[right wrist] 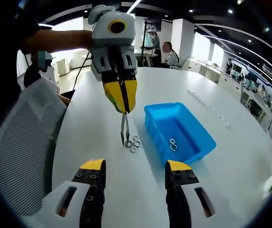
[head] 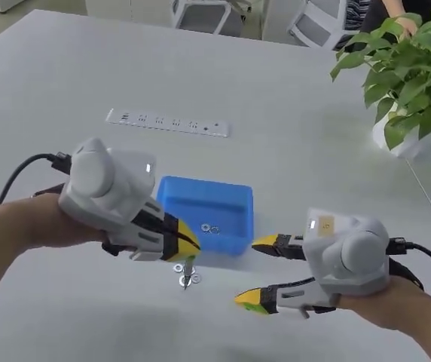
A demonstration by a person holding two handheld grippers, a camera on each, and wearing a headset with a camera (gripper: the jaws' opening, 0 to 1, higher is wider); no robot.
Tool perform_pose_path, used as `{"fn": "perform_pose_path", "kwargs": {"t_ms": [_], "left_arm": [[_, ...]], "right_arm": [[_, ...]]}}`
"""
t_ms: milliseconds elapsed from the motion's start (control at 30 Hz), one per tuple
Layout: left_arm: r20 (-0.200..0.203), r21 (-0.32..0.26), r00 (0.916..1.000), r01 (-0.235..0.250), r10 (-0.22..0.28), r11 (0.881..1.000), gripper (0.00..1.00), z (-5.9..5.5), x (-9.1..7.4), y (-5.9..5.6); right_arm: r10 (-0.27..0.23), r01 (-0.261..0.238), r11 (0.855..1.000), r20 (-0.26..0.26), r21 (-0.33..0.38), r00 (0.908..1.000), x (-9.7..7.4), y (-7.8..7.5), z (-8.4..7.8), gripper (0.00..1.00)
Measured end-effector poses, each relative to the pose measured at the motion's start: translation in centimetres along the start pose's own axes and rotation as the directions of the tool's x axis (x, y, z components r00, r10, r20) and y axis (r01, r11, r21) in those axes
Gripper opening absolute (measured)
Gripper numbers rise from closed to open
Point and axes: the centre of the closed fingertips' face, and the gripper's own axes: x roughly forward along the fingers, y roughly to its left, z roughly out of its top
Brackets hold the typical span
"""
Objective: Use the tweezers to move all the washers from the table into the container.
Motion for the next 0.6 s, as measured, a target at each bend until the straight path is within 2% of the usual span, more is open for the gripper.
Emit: {"fn": "perform_pose_path", "kwargs": {"t_ms": [200,300,600], "left_arm": [[-0.014,0.013,0.9998,0.011,-0.011,1.000,0.05,-0.1,-0.1,0.1],[-0.016,0.014,0.9997,0.018,-0.018,1.000,0.05,-0.1,-0.1,0.0],[-0.030,0.029,0.9987,0.042,-0.041,0.999,0.05,0.0,0.0,-0.2]], "right_arm": [[0.048,-0.048,0.998,0.005,-0.031,0.9988,1.2,0.4,0.8,0.43],[0.098,-0.099,0.993,-0.018,-0.068,0.9950,2.0,0.9,0.7,0.39],[0.158,-0.160,0.977,-0.029,-0.137,0.9870,3.9,1.4,1.3,0.30]]}}
